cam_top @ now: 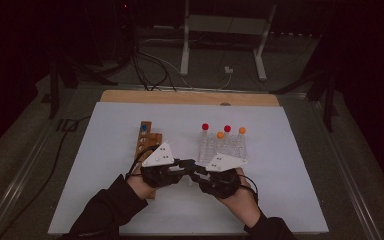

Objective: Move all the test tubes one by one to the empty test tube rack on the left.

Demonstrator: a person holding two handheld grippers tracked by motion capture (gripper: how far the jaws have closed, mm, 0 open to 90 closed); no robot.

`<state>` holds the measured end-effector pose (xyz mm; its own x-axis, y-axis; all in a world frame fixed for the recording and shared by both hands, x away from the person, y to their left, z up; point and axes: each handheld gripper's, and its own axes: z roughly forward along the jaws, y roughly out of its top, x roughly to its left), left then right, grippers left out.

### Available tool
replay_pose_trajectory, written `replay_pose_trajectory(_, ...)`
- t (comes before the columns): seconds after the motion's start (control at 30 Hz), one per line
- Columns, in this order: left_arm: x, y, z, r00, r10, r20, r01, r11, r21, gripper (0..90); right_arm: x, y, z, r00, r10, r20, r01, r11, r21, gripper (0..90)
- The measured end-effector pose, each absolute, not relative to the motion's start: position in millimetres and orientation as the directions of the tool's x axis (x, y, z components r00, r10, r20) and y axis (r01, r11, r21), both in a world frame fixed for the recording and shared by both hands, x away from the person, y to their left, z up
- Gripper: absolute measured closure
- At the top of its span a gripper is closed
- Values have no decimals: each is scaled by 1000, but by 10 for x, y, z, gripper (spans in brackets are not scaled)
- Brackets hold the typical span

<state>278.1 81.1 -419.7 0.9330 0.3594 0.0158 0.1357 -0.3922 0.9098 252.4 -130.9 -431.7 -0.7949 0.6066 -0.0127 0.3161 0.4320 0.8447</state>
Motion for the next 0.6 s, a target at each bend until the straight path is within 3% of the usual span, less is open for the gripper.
replay_pose_trajectory(0.17, 2824, 891, -4095, 922, 385, 34, 130, -392, 911, 776, 2527, -1356, -4270, -784, 621, -2, 316, 402, 859, 475)
replay_pose_trajectory(0.33, 2866, 1018, -3941, 907, 416, 57, 115, -377, 919, 776, 2527, -1389, -4253, -782, 623, 3, 311, 386, 868, 391)
replay_pose_trajectory(0.6, 2948, 1286, -3695, 868, 488, 92, 111, -372, 921, 776, 2526, -1405, -4222, -764, 645, 22, 320, 349, 881, 158)
